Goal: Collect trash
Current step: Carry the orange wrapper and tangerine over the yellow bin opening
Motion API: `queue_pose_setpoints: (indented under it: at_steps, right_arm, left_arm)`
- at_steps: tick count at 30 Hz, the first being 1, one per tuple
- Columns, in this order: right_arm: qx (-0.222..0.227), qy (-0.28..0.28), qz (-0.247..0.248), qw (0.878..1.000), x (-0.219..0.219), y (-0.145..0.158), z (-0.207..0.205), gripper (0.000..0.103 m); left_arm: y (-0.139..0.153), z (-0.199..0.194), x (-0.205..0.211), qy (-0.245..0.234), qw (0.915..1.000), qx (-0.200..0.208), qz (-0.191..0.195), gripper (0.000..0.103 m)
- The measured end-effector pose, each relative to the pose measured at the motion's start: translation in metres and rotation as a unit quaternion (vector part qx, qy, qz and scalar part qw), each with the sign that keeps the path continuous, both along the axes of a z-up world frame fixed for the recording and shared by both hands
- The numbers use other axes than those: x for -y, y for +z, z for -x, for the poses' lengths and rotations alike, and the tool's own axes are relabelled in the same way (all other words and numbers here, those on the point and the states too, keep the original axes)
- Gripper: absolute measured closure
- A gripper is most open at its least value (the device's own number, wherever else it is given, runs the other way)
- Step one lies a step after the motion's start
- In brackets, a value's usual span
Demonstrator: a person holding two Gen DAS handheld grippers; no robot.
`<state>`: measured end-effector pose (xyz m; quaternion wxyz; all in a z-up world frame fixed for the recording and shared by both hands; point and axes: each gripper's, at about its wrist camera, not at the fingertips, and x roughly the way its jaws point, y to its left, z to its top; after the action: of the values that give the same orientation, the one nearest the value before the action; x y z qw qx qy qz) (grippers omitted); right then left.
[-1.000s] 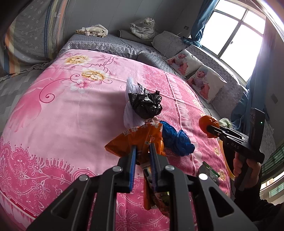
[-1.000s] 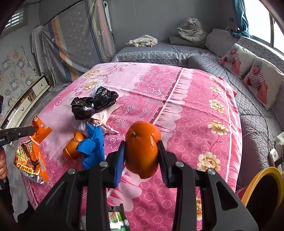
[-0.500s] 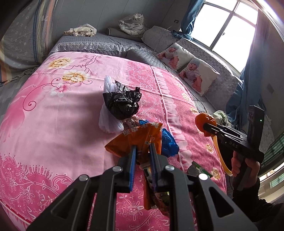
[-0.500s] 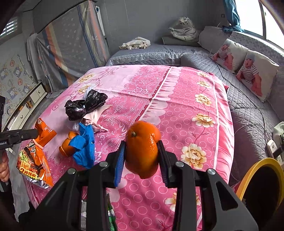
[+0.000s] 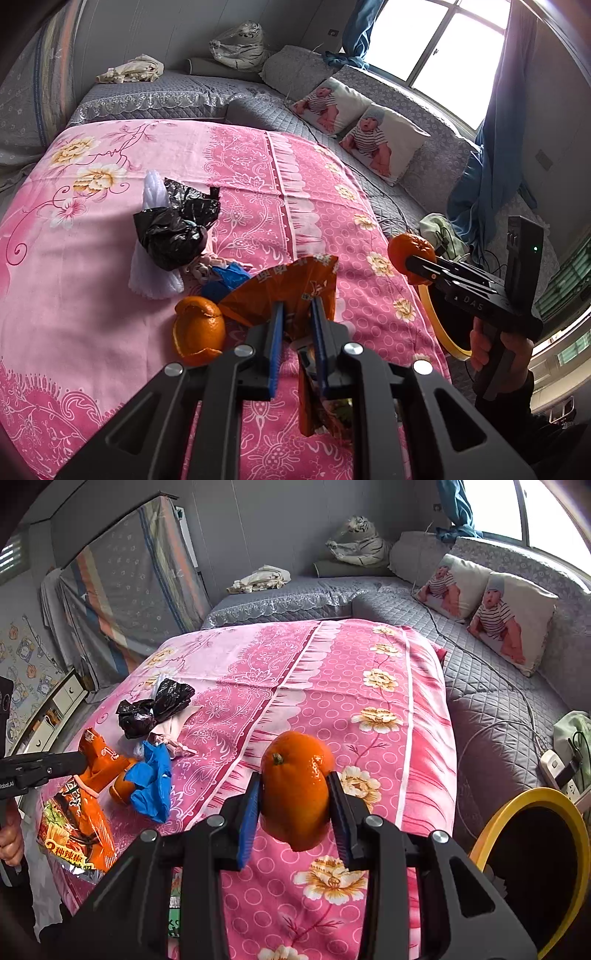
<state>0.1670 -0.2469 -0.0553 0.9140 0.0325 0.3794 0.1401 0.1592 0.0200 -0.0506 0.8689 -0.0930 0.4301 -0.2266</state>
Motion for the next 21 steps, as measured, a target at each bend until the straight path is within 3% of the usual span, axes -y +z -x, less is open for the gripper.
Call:
queue_pose_setpoints:
  at_steps: [21]
  right_arm:
    - [0.009, -0.082, -0.015, 0.996, 0.090, 0.009, 0.017, 0.070]
  left_arm:
    - [0.006, -0.025, 0.125, -0.107, 0.9943, -0.008, -0.004, 0.089]
